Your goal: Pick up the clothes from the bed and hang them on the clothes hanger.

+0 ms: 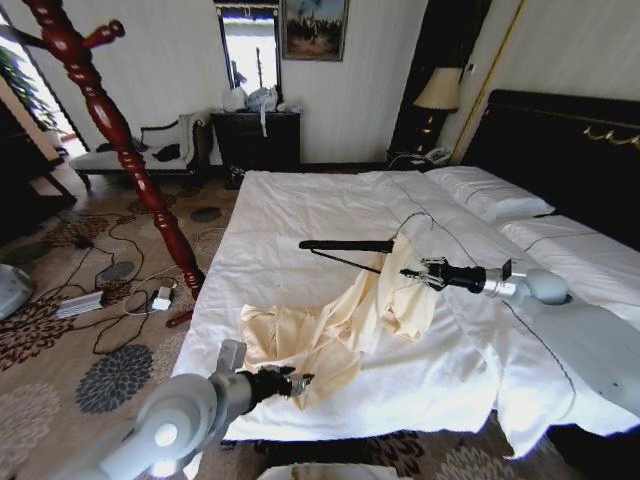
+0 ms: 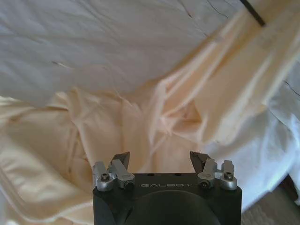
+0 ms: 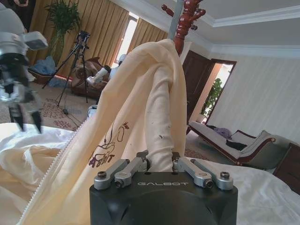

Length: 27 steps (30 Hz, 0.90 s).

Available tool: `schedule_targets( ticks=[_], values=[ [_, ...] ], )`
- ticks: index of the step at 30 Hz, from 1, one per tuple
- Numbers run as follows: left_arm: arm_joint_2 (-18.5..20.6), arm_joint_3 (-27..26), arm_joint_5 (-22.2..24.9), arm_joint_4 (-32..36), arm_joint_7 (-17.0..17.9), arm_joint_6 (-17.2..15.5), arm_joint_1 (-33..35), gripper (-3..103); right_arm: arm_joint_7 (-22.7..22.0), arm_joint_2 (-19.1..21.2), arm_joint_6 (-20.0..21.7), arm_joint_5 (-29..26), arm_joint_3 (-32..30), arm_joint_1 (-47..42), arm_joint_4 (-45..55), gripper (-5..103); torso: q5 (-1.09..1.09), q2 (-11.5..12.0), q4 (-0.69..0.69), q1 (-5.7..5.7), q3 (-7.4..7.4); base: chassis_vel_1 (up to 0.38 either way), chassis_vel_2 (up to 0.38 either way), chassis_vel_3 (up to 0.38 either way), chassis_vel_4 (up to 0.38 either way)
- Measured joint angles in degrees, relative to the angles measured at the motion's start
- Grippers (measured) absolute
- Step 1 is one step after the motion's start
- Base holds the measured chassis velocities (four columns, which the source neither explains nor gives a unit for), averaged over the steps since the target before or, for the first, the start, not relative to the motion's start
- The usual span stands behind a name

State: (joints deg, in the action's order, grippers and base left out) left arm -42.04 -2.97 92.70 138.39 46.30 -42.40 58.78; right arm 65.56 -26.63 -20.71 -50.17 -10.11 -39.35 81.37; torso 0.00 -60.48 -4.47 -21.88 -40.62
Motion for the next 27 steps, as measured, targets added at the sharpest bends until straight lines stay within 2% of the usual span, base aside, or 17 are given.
schedule_targets(
  ticks=[3,4,5,7,10,11,14,16,19,27],
  values=[
    [-3.9,3.2,1.6,-6.4,6.5,0.0,-7.7,89,0.1,0.3,0.0,0.0,0.0,0.0,0.0,18,0.00,0.0,0.01,0.00,-0.01,0.000,0.000,0.000,0.000],
    [-5.0,4.9,2.2,-8.6,8.3,0.1,-10.7,89,0.1,0.4,0.0,-0.1,0.1,0.0,0.0,18,-0.01,0.0,0.00,0.00,-0.01,0.000,0.000,0.000,0.000],
    [-5.7,6.2,2.6,-10.1,9.0,0.1,-12.8,94,0.1,0.5,0.0,-0.1,0.1,0.0,0.1,18,0.00,0.0,-0.01,-0.01,-0.01,0.000,0.000,0.000,0.000],
    [-6.4,7.6,2.9,-11.4,9.4,0.1,-14.7,98,0.0,0.5,0.1,-0.1,0.2,0.0,0.1,18,0.01,0.0,-0.02,-0.01,-0.01,0.000,0.000,0.000,0.000],
    [-10.3,13.3,3.2,-16.9,9.9,0.1,-21.3,100,-1.2,0.3,0.2,-0.5,0.5,0.0,0.5,18,0.01,0.0,0.00,0.00,0.00,0.000,0.000,0.000,0.000],
    [-10.3,13.3,3.2,-16.9,9.9,0.1,-21.3,100,-1.2,0.3,0.2,-0.5,0.5,0.0,0.5,18,0.01,0.0,0.00,0.00,0.00,0.000,0.000,0.000,0.000],
    [-14.1,19.1,2.9,-21.4,10.0,0.2,-25.5,100,-2.8,0.0,0.4,-1.3,0.9,-0.1,1.0,18,0.02,0.0,-0.01,-0.01,-0.01,0.000,0.000,0.000,0.000],
    [-15.1,21.3,2.0,-23.0,9.9,0.2,-26.4,100,-2.9,-0.2,0.4,-1.3,1.0,0.0,1.0,18,0.02,0.0,0.00,-0.01,-0.01,0.000,0.000,0.000,0.000],
    [-16.9,23.4,-0.4,-26.0,9.9,0.2,-27.0,103,-2.9,-0.5,0.4,-1.2,1.1,0.2,0.7,18,0.01,0.0,0.00,-0.01,-0.01,0.000,0.000,0.000,0.000],
    [-18.9,23.5,-3.7,-30.0,9.8,0.2,-26.0,94,-2.2,-0.9,0.4,-1.2,0.9,0.9,-0.3,18,0.01,0.0,0.01,-0.01,0.00,0.000,0.000,0.000,0.000]
  ],
)
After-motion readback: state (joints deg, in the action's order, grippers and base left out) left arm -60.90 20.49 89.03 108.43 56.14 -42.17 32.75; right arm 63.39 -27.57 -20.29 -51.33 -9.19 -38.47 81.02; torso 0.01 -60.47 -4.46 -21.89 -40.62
